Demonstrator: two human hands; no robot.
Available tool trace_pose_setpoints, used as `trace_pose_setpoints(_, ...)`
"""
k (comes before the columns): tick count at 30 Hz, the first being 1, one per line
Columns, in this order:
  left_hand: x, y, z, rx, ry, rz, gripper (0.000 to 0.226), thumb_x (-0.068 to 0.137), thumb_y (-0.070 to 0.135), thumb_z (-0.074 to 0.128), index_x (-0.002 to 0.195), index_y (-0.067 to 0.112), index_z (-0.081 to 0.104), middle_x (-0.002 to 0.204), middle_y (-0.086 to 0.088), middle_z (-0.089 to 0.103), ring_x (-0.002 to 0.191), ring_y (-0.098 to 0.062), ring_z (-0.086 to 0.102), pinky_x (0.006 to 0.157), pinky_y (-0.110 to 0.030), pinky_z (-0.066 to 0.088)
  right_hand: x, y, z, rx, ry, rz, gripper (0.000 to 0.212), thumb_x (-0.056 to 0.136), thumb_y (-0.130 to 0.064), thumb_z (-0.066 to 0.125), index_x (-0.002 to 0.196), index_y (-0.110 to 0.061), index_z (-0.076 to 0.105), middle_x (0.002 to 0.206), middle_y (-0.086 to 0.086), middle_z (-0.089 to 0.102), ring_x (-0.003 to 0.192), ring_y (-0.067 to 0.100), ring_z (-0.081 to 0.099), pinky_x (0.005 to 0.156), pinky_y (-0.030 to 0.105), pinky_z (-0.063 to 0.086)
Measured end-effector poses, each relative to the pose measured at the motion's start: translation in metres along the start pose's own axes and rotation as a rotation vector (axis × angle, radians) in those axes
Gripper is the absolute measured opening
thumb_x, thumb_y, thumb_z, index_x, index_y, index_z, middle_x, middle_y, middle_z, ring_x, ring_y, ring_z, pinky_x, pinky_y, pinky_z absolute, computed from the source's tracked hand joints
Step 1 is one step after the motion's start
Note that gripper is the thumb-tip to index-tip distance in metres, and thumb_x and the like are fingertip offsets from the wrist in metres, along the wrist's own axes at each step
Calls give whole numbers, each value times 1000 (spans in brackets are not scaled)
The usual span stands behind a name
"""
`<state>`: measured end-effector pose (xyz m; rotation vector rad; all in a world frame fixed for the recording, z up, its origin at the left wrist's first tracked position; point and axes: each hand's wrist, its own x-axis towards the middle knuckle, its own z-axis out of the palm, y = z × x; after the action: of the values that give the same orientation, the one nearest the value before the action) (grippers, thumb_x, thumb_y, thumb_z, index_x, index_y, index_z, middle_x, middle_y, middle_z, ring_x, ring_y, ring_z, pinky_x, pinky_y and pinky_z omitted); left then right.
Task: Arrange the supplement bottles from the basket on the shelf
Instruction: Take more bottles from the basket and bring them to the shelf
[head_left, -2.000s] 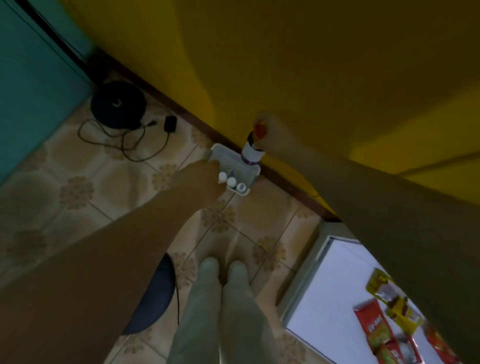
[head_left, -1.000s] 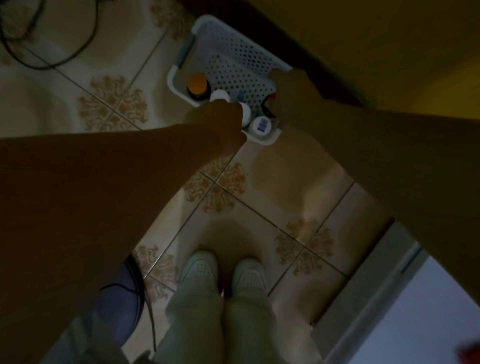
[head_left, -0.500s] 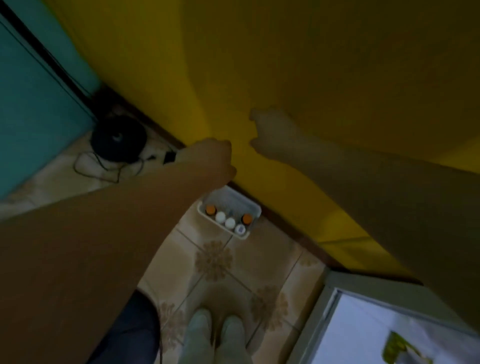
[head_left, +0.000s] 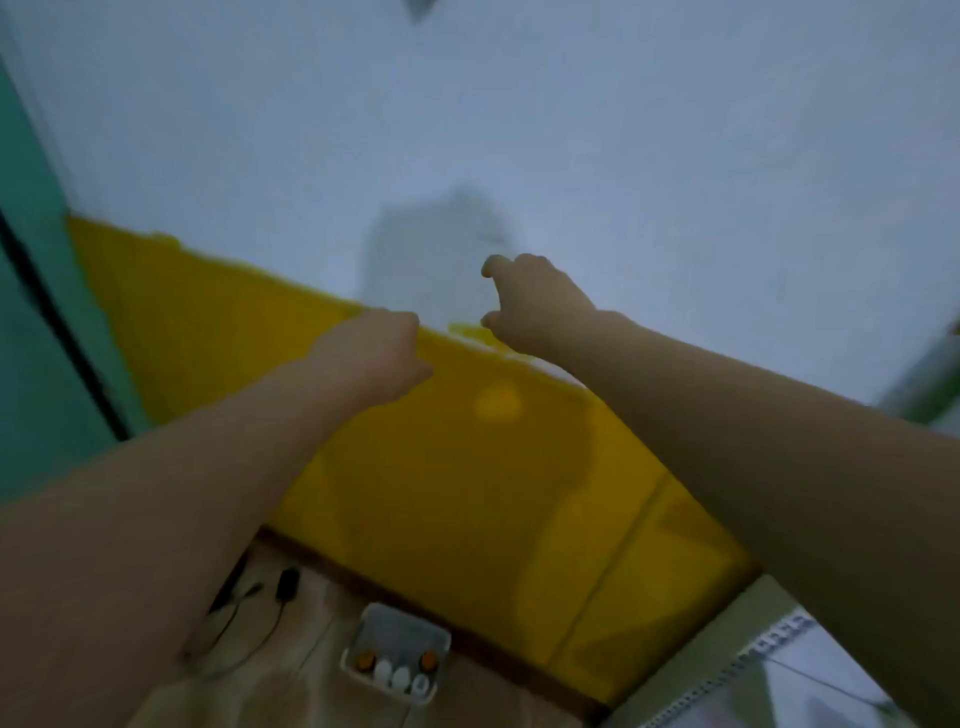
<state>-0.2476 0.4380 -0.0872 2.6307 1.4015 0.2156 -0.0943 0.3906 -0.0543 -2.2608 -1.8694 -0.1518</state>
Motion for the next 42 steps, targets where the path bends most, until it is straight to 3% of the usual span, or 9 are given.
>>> trace_pose_setpoints(6, -67, 112, -66, -164, 47, 286, 43, 91, 39, 55, 125, 13, 50, 125, -9, 55, 108, -25, 53, 86, -34, 44, -128, 51, -146, -105, 187, 253, 36, 92, -13, 51, 128, -9, 45, 119, 12, 49, 106, 30, 53, 77, 32, 42)
trace_pose_setpoints(12, -166, 296, -108, -270, 25, 698, 48, 91, 40, 55, 130, 14, 48, 127, -8, 54, 105, -25, 54, 83, -31, 42, -331, 122, -258, -236, 272, 643, 40, 89, -13, 54, 128, -8, 47, 118, 13, 52, 106, 30, 53, 77, 32, 43)
trace_pose_setpoints(18, -327, 496, -114, -284, -46, 1156, 44, 88, 40, 58, 122, 12, 52, 120, -11, 58, 107, -27, 53, 83, -31, 43, -576, 173, -335, -335, 327, 1091, 39, 90, -13, 50, 128, -8, 47, 120, 14, 52, 104, 31, 54, 73, 30, 41)
trace_pose_setpoints(23, -481, 622, -86, -275, -199, 1439, 57, 91, 41, 55, 137, 11, 41, 135, -12, 49, 118, -26, 49, 87, -30, 39, -790, 176, -374, -398, 278, 1433, 33, 92, -13, 50, 124, -6, 49, 119, 15, 55, 95, 30, 53, 73, 31, 44)
trace_pose_setpoints(27, -594, 701, -68, -348, -288, 1588, 44, 90, 38, 58, 123, 9, 50, 112, -10, 59, 92, -22, 53, 77, -31, 43, -932, 175, -394, -474, 289, 1653, 39, 91, -12, 50, 129, -6, 50, 128, 15, 54, 115, 32, 53, 89, 33, 47)
trace_pose_setpoints(30, -658, 756, -55, -343, -374, 1657, 32, 89, 35, 59, 107, 9, 55, 96, -8, 59, 78, -18, 48, 62, -30, 39, -1005, 183, -406, -463, 282, 1768, 37, 90, -11, 49, 127, -5, 51, 120, 16, 56, 106, 31, 57, 83, 33, 50)
trace_pose_setpoints(36, -733, 873, -26, -293, -392, 1759, 44, 88, 38, 59, 120, 8, 52, 102, -8, 56, 85, -20, 49, 69, -28, 40, -1102, 249, -420, -465, 293, 1844, 34, 90, -11, 48, 124, -6, 52, 113, 13, 57, 85, 24, 54, 69, 32, 50)
trace_pose_setpoints(42, -737, 977, 1, -332, -342, 1785, 43, 90, 38, 56, 122, 9, 51, 107, -7, 56, 94, -22, 52, 74, -29, 42, -1149, 351, -419, -447, 288, 1872, 37, 90, -12, 49, 127, -8, 49, 120, 14, 55, 101, 29, 56, 78, 33, 49)
